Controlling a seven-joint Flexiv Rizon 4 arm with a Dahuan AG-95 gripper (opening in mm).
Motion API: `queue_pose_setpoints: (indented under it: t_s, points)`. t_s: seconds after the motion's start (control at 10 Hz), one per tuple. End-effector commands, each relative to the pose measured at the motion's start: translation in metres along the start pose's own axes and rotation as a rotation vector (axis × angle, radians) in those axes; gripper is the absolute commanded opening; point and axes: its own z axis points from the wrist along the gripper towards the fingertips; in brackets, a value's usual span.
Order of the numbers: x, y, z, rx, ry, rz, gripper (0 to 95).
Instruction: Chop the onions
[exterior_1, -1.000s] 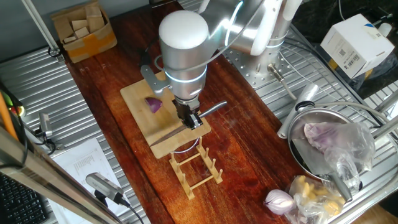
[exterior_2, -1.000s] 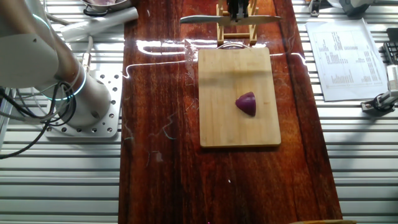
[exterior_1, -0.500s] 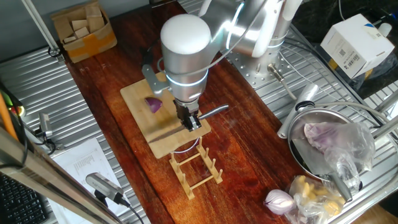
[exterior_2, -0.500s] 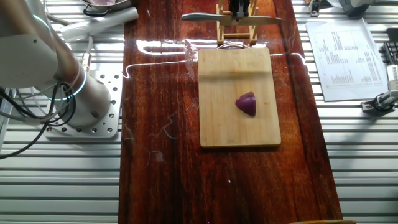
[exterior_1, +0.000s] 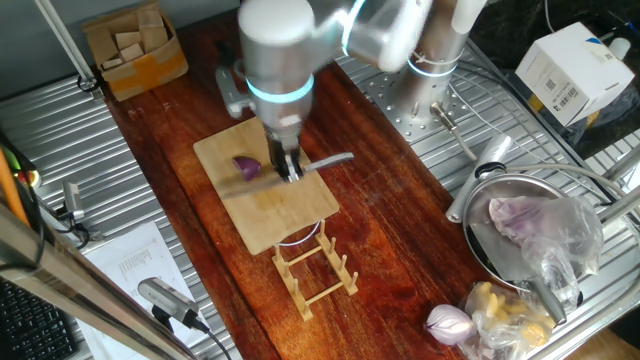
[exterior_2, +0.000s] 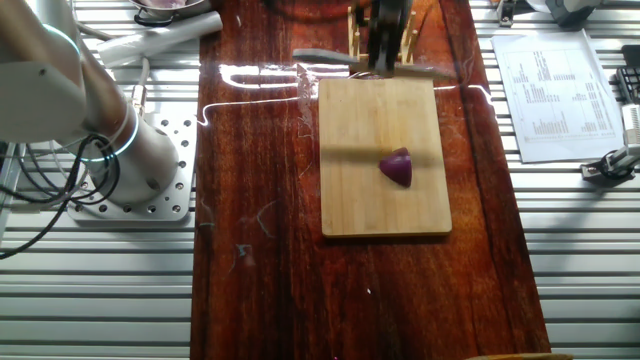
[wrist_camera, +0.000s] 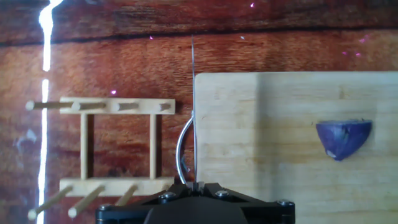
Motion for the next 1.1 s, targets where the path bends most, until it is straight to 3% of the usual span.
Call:
queue_pose_setpoints:
  t_s: [0.1, 0.4, 0.8, 1.0, 1.1]
  points:
    - [-0.004, -0.013, 0.003, 0.010, 0.015, -0.130, 0.0]
    - [-0.004, -0.013, 0.003, 0.024, 0.006, -0.047, 0.0]
    - [-0.005, -0.015, 0.003, 0.027, 0.003, -0.075, 0.0]
    - [-0.015, -0.032, 0.006, 0.020, 0.001, -0.096, 0.0]
    - [-0.032, -0.052, 0.008, 0.011, -0.001, -0.113, 0.0]
